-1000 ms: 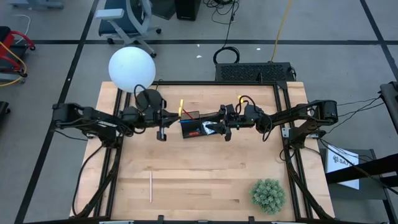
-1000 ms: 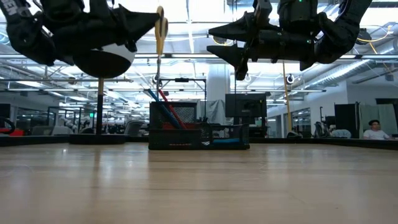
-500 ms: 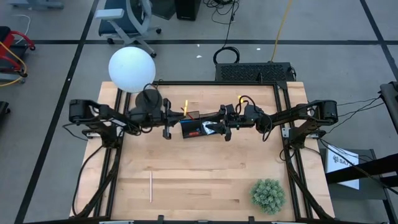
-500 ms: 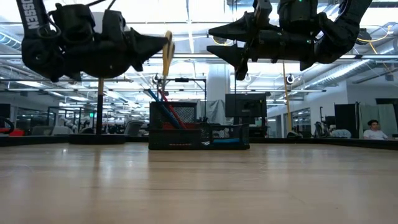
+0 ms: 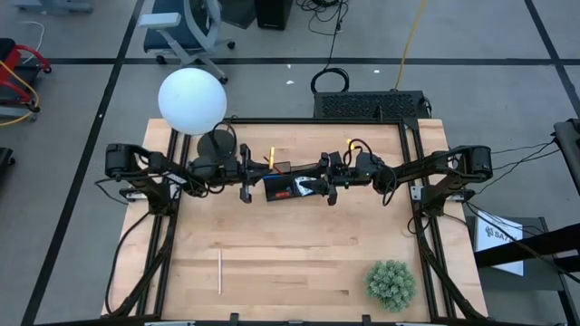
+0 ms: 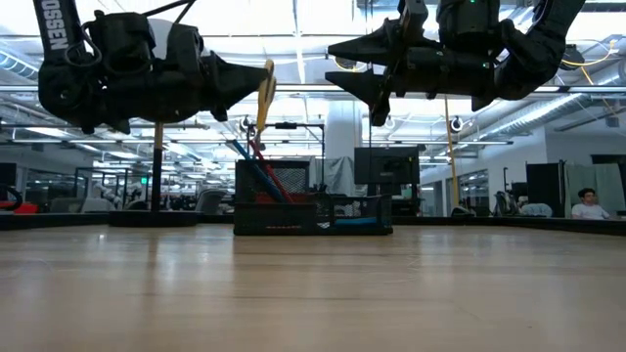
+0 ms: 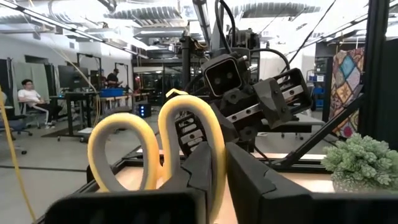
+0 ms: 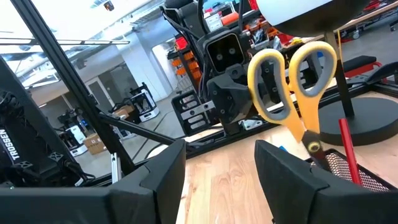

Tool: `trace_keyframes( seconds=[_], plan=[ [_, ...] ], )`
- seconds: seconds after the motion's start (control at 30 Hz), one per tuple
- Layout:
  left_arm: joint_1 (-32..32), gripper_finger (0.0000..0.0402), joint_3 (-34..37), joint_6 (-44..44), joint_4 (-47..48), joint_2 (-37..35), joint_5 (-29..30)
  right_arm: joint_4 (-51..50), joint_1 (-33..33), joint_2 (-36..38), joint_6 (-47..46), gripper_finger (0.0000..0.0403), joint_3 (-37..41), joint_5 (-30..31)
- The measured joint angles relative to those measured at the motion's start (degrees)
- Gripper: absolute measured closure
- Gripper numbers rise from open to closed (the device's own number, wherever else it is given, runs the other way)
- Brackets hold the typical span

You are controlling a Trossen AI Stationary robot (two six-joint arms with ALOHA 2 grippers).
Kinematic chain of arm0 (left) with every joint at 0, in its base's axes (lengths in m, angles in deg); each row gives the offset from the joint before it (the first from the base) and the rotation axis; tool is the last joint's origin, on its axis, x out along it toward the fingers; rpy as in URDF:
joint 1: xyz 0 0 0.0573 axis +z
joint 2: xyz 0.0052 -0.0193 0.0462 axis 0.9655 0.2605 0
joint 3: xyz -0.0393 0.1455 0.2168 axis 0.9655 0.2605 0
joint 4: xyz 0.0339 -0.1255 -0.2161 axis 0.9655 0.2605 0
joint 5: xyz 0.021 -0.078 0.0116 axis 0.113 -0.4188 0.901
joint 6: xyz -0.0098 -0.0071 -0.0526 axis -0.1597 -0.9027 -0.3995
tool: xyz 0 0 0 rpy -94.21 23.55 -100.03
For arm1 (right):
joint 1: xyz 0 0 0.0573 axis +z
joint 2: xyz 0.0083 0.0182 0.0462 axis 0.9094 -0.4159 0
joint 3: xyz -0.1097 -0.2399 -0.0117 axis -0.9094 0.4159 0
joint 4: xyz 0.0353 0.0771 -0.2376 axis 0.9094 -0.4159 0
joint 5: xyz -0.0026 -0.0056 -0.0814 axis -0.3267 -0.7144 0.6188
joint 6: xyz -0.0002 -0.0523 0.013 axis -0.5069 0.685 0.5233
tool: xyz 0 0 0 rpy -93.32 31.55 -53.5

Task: Pick and place office supplies into organizer
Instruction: Put the yellow scissors into the desk organizer, then put the light pink pen into the desk organizer

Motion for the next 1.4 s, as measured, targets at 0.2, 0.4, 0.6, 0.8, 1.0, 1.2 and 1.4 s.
trace_keyframes(
  seconds=[0.2,0.4,0.6,0.8,1.0,1.2,1.4],
  plan=[
    [0.0,0.0318,0.0,-1.2,0.0,0.0,0.6,0.0,0.0,0.0,0.0,0.0216,0.0,0.0],
    [0.0,0.0285,0.0,-1.3,0.0,0.0,0.6,0.0,0.0,0.0,0.0,0.0216,0.0,0.0],
    [0.0,0.0278,0.0,-2.1,0.0,-1.0,0.6,0.0,0.0,0.0,0.0,0.0216,0.0,0.0],
    [-0.2,0.0277,-0.1,-2.7,3.3,-5.0,-2.5,-0.2,0.0,0.0,0.0,0.0216,0.0,-0.1],
    [-1.6,0.0277,0.0,2.1,17.4,-13.5,-2.9,-0.3,0.0,0.0,0.0,0.0216,0.0,-0.1],
    [-5.7,0.0277,0.0,5.6,38.1,-26.1,3.4,-0.3,0.0,0.0,0.0,0.0216,0.0,-0.1],
    [-12.4,0.0277,-1.8,8.0,57.9,-38.1,13.5,-0.2,0.0,0.0,0.0,0.0216,0.0,-0.1]
  ],
)
